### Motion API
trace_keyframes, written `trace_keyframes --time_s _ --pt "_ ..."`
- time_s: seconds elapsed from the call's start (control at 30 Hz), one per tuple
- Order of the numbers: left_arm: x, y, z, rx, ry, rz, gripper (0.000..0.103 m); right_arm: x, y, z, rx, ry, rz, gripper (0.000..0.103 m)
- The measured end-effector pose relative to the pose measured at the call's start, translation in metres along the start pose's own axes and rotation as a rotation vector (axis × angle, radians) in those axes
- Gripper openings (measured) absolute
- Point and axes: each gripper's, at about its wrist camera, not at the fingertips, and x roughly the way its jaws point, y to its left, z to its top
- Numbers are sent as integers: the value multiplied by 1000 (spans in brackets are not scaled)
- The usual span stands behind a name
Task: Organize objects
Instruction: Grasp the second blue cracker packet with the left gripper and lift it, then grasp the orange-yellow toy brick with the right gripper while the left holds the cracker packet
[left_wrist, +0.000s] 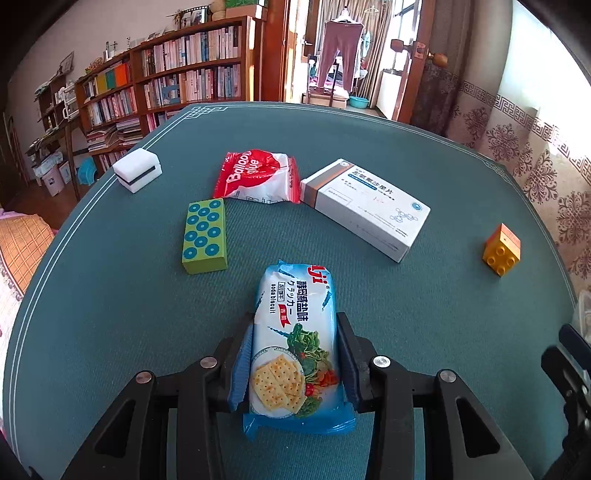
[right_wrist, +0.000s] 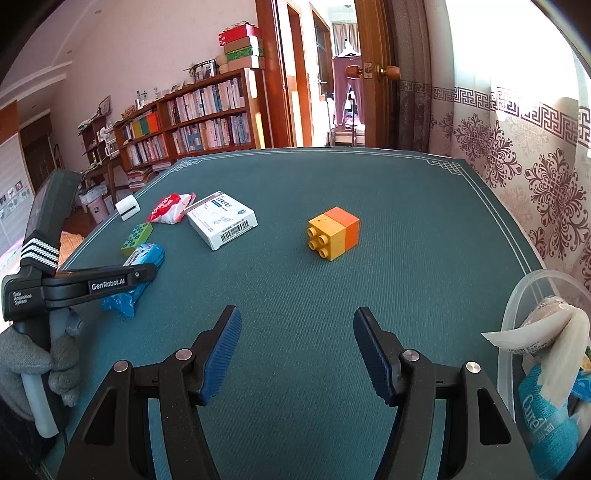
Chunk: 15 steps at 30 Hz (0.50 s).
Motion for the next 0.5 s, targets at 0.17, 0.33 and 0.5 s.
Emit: trace_keyframes --time_s 0.17,0.33,0.5 --pt "-5 -10 -7 46 -8 -31 43 21 -12 16 58 34 9 65" --pt "-8 -16 -9 71 -36 -27 43 45 -19 33 90 58 -11 65" --pt "-11 -27 -16 118 -62 -17 43 67 -20 48 92 62 -28 65"
